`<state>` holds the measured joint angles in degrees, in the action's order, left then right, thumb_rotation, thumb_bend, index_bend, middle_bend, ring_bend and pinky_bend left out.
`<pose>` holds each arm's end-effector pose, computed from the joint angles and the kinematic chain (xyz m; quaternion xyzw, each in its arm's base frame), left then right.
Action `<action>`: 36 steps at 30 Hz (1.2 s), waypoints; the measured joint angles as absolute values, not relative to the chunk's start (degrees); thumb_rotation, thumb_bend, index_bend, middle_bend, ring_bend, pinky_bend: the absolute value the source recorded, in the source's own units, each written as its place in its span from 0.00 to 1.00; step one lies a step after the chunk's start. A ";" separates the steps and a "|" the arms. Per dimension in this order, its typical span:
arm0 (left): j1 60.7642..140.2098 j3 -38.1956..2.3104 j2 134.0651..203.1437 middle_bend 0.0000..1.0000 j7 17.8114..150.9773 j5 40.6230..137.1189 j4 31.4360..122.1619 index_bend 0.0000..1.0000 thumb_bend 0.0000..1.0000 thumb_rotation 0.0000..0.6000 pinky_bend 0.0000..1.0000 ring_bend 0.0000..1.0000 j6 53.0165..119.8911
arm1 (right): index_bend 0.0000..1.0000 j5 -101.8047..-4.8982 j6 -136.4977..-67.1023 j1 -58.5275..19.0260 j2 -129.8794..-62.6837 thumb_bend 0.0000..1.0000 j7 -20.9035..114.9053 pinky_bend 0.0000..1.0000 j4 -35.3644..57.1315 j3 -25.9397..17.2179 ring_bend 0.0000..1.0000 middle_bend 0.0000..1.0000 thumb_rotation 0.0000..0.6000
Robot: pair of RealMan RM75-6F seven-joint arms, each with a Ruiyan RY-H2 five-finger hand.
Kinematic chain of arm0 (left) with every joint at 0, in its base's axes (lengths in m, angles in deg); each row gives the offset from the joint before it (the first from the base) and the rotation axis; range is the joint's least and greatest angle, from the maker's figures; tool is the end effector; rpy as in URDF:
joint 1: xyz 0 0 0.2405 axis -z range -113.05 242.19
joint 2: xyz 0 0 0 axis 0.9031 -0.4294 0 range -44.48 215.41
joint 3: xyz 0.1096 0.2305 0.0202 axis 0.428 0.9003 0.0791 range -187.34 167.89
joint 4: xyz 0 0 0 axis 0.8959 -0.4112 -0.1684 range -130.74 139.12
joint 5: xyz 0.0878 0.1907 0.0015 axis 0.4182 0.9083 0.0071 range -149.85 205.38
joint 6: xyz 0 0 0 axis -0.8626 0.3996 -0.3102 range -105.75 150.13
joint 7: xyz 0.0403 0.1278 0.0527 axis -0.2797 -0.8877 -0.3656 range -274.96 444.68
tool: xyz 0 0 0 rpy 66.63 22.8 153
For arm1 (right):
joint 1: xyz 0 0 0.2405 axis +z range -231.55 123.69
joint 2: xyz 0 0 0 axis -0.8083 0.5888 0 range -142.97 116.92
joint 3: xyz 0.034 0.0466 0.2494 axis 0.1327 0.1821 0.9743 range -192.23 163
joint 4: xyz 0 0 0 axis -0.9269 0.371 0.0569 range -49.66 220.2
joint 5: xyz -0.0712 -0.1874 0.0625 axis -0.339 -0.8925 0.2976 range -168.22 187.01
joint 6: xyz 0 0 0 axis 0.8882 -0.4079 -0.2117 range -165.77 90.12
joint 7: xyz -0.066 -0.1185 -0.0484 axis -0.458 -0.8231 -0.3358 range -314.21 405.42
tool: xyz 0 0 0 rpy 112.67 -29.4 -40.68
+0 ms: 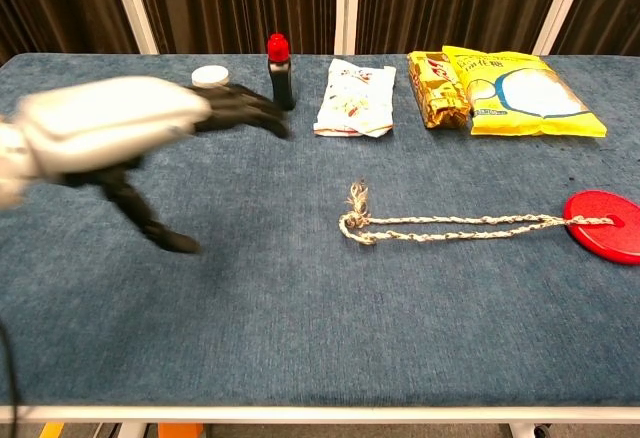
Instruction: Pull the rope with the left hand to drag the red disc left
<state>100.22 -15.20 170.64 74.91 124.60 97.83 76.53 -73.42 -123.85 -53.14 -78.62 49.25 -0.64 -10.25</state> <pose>-0.1165 0.2602 -0.0197 -0.8247 -0.2695 -0.4298 0.2499 -0.3469 -0.1635 0.1719 0.5541 -0.3991 0.3668 0.6318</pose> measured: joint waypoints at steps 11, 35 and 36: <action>109.85 -16.71 181.10 0.07 79.54 121.87 89.23 0.14 0.01 1.00 0.15 0.00 68.31 | 0.00 -72.24 -123.64 -53.58 -78.49 0.18 51.96 0.00 1.31 -9.72 0.00 0.00 1.00; 116.26 -12.99 186.63 0.35 81.89 119.09 77.55 0.14 0.03 1.00 0.15 0.00 65.72 | 0.00 -70.87 -122.74 -53.99 -79.41 0.18 54.30 0.00 4.10 -9.21 0.00 0.00 1.00; 116.19 -12.69 186.51 0.39 81.73 119.03 77.66 0.15 0.04 1.00 0.15 0.00 65.97 | 0.00 -70.83 -122.68 -53.99 -79.45 0.18 54.31 0.00 4.13 -9.20 0.00 0.00 1.00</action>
